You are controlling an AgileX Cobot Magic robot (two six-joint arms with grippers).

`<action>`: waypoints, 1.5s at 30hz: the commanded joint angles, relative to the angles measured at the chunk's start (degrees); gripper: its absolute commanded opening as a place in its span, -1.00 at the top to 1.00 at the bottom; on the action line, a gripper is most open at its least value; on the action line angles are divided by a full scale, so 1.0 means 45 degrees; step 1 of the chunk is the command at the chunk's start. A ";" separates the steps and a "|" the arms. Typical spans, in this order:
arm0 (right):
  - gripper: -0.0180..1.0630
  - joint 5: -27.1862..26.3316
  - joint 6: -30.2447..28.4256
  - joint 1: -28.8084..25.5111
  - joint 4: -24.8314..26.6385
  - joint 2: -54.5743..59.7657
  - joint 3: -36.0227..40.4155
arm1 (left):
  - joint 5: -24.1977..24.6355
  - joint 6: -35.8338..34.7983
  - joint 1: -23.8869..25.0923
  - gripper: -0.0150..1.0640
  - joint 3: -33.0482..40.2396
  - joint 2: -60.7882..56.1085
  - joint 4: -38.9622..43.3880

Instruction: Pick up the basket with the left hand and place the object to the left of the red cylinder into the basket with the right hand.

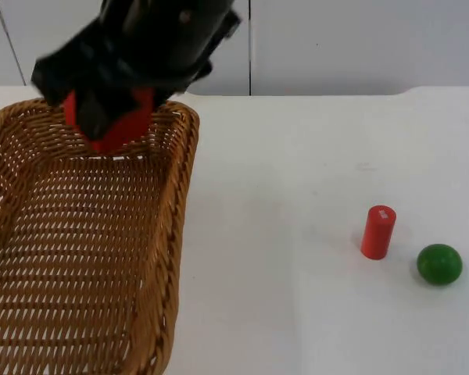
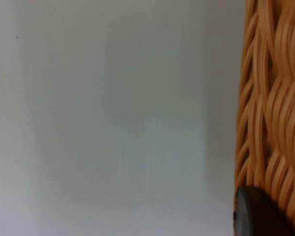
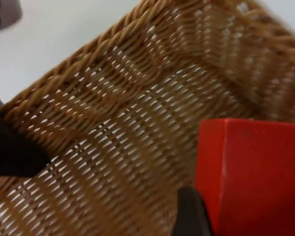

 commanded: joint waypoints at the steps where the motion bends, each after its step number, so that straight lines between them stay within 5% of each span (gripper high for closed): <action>1: 0.96 -0.0506 -0.0099 0.0097 0.0028 0.0277 -0.0106 | 0.0056 0.0052 0.0026 0.98 -0.0014 -0.0074 -0.0452; 5: 0.70 -0.0494 -0.0099 0.0187 -0.0005 0.0782 -0.0106 | 0.0056 0.0082 0.0026 0.98 -0.0014 -0.0074 -0.0559; 8: 0.06 -0.0313 -0.0099 0.0187 -0.0026 0.1122 -0.0106 | 0.0056 0.0106 0.0026 0.98 -0.0014 -0.0074 -0.0631; 9: 0.06 -0.0313 -0.0099 0.0187 -0.0026 0.1122 -0.0106 | 0.0056 0.0106 0.0026 0.98 -0.0014 -0.0074 -0.0631; 11: -0.32 -0.0276 -0.0099 0.0187 -0.0026 0.1122 -0.0106 | 0.0056 0.0190 0.0026 0.98 -0.0014 -0.0074 -0.0665; 15: -0.54 -0.0475 -0.0062 0.0187 -0.0026 0.0809 -0.0106 | 0.0056 0.0190 0.0026 0.98 -0.0014 -0.0074 -0.0688; 22: -0.54 -0.0141 0.0216 0.0187 -0.0498 -0.0525 -0.0106 | 0.0056 0.0190 0.0026 0.98 -0.0014 -0.0074 -0.0659; 27: -0.54 0.0710 0.1448 0.0163 -0.2331 -0.2704 0.0378 | 0.0023 0.0190 0.0026 0.98 -0.0014 -0.0074 -0.0683; 45: -0.54 -0.1754 0.1759 0.0163 -0.3165 -1.3073 0.9773 | 0.0055 0.0190 0.0026 0.98 -0.0014 -0.0074 -0.0712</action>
